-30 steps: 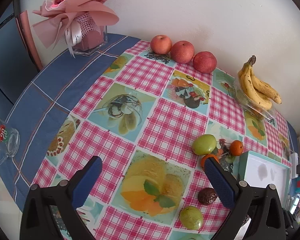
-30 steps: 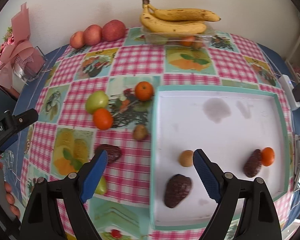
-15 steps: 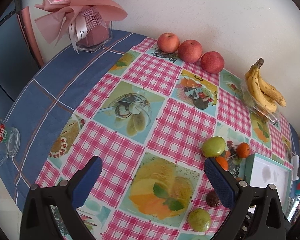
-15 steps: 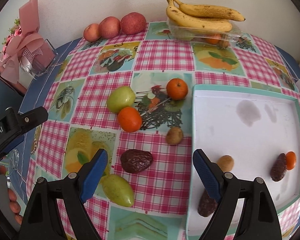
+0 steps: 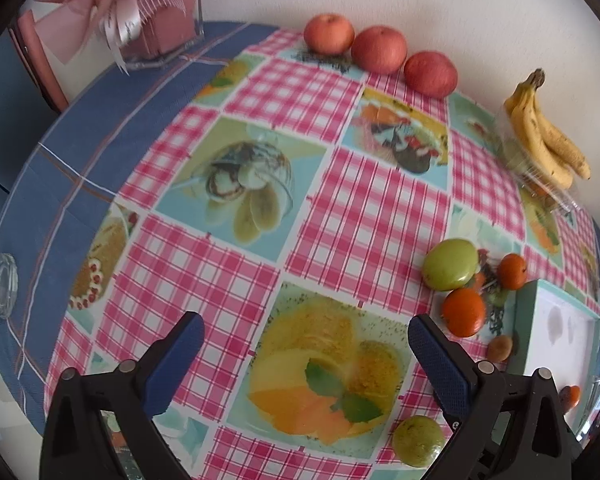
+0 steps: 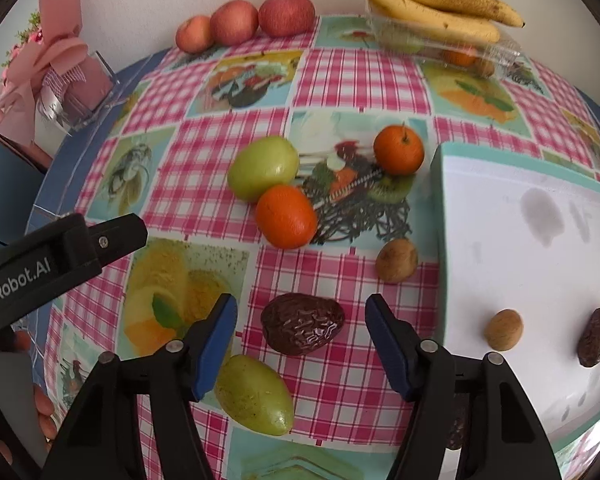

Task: Organize fruits
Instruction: 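Grasp a brown date on the tablecloth with the right tool while the left tool moves toward a green pear, then close the left tool on the green pear while the right tool holds the date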

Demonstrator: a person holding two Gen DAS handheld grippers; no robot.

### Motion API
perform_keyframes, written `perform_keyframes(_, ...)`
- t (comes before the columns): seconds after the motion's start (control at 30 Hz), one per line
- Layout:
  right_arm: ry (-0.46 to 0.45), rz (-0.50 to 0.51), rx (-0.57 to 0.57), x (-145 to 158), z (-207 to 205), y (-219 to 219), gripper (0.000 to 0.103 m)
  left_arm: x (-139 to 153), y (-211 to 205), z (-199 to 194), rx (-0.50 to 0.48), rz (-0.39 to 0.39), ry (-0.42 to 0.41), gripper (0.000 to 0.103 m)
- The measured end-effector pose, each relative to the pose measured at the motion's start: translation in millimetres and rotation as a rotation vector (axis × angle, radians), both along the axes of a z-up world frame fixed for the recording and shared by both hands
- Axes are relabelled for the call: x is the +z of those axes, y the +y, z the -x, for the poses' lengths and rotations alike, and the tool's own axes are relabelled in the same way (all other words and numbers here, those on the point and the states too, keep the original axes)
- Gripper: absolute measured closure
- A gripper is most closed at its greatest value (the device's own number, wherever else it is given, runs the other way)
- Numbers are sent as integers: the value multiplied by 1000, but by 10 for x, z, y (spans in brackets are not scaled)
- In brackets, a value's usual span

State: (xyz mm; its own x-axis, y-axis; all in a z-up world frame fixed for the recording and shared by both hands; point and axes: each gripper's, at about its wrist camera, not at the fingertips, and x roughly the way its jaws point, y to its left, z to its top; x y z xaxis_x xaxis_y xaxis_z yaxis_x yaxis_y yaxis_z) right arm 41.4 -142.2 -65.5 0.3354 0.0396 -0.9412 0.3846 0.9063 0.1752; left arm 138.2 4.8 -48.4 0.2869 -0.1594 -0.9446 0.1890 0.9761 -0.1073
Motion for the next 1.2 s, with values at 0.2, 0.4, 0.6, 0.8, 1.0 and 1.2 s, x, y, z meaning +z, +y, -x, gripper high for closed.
perform_keyframes(0.2,33,-10,0,-119,-15,9,41,-125,-1,-30,10,-1,34,0)
perform_keyframes(0.4,32,-15,-1,-128,-20,6,52,-159,-7,-43,9,6,46,0)
perform_keyframes(0.6,35,-17,3,-126,-13,10,54,-162,-47,-52,-2,12,49,0)
perform_keyframes(0.8,33,-14,0,-77,18,-15,54,-163,-63,-54,-17,22,56,0)
perform_keyframes(1.0,41,-23,-29,2,104,-99,55,-157,-76,-2,-36,45,79,1)
perform_keyframes(1.2,31,-19,-67,144,236,-222,55,-116,-97,95,-58,75,98,7)
